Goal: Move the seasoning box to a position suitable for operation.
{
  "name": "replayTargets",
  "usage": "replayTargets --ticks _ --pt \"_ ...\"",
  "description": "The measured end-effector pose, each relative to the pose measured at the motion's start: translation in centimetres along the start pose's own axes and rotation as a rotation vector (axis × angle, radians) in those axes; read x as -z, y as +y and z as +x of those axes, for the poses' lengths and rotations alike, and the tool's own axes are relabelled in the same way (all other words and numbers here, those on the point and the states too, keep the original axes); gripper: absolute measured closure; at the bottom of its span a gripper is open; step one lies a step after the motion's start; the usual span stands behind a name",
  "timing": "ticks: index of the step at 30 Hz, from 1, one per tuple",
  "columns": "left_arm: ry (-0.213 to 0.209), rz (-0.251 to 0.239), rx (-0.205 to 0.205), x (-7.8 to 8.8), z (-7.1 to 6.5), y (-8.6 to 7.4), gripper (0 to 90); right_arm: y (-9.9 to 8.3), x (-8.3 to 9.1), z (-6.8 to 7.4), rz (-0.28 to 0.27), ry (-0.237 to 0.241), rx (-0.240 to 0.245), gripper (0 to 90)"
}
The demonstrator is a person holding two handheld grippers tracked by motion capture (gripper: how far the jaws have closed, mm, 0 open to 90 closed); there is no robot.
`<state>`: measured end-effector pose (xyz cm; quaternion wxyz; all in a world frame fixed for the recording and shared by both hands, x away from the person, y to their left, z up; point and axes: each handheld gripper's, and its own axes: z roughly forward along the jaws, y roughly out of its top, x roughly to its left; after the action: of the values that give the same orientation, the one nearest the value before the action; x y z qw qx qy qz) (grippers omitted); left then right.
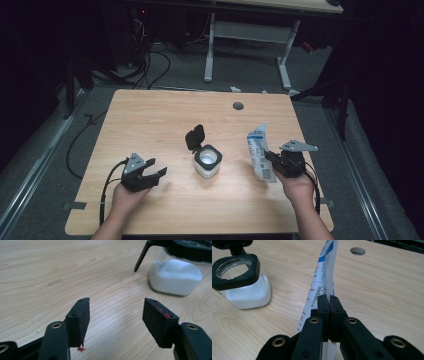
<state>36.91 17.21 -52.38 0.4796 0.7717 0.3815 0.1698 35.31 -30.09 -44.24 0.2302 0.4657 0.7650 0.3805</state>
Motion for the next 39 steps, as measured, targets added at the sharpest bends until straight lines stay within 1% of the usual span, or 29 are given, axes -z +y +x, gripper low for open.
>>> replayTargets --ticks 2,3,5,6,7,8,11,14,20,24,26,28,32,35,37,39 --pt "0.003 0.000 0.001 0.1 0.1 0.0 39.3 -0.3 0.1 -0.1 -0.030 0.008 -0.005 89.6" --pt "0.005 -0.001 0.001 0.1 0.1 0.0 39.2 -0.4 0.1 -0.1 -0.043 0.010 -0.015 89.5" --pt "0.013 0.002 -0.005 0.1 0.0 0.0 39.2 -0.7 0.2 -0.1 -0.067 0.002 -0.012 89.6" --pt "0.006 0.003 -0.003 0.0 -0.1 0.0 39.2 -1.0 0.1 -0.1 -0.081 0.006 -0.017 89.5" --pt "0.015 0.008 -0.011 0.0 -0.2 0.0 39.2 -1.1 0.1 -0.1 -0.090 0.006 -0.020 89.6" --pt "0.007 0.011 -0.014 0.0 -0.3 0.0 39.2 -1.4 0.0 -0.2 -0.100 0.006 -0.024 89.6" --pt "0.012 0.018 -0.031 0.0 -0.5 -0.1 39.2 -1.9 0.0 -0.3 -0.136 0.010 -0.039 89.6" --pt "0.021 0.016 -0.040 0.0 -0.5 -0.1 39.2 -2.3 0.0 -0.4 -0.170 0.009 -0.042 89.6" --pt "0.056 0.023 -0.061 0.3 -0.3 -0.2 39.0 -2.9 -0.2 -0.6 -0.229 0.006 -0.055 89.7" --pt "0.083 0.012 -0.067 0.9 -0.2 -0.4 39.1 -3.2 0.0 -0.5 -0.280 0.012 -0.067 89.6" --pt "0.097 0.013 -0.053 1.2 0.0 -0.6 39.1 -3.3 0.3 -0.4 -0.304 0.011 -0.069 89.6" --pt "0.104 0.013 -0.036 1.5 0.3 -0.8 39.1 -3.2 0.3 -0.3 -0.309 0.015 -0.057 89.6" --pt "0.117 0.013 -0.021 2.0 0.6 -1.2 39.1 -3.2 0.2 -0.3 -0.316 0.012 -0.043 89.5" --pt "0.120 0.020 -0.020 2.3 0.6 -1.5 39.0 -3.2 0.3 -0.5 -0.333 0.014 -0.054 89.5" --pt "0.124 0.030 -0.025 2.5 0.6 -1.7 39.0 -3.2 0.3 -0.7 -0.340 0.017 -0.056 89.5" --pt "0.123 0.030 -0.023 2.8 0.6 -1.8 39.0 -3.3 0.2 -0.9 -0.340 0.011 -0.057 89.4"
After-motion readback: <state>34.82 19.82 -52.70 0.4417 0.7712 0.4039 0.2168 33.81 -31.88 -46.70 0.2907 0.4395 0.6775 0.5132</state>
